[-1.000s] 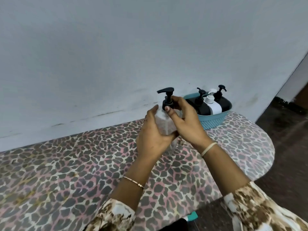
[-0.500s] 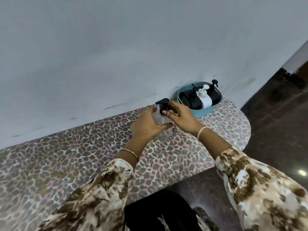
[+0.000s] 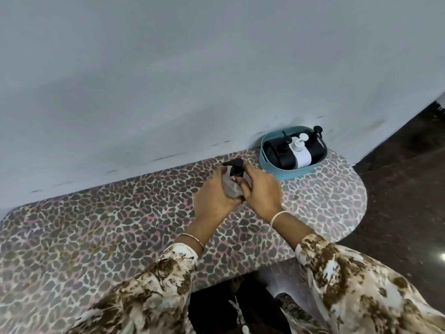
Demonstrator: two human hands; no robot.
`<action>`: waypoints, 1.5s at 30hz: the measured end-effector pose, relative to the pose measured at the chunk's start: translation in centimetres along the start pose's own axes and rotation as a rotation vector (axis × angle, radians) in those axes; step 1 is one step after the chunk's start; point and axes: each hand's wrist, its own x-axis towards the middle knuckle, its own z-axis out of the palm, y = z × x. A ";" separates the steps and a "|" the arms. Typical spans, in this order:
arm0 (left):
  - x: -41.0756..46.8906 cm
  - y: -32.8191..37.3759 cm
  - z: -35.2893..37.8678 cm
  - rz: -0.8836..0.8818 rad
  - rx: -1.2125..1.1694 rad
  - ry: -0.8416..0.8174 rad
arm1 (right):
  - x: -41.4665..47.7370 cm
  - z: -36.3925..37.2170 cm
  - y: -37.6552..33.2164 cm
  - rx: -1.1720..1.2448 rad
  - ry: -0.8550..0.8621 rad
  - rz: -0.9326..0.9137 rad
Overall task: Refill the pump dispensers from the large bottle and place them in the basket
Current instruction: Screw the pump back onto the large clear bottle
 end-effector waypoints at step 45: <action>10.3 0.9 1.9 0.186 -0.235 -0.304 | 4.9 2.0 5.1 0.467 -0.089 0.399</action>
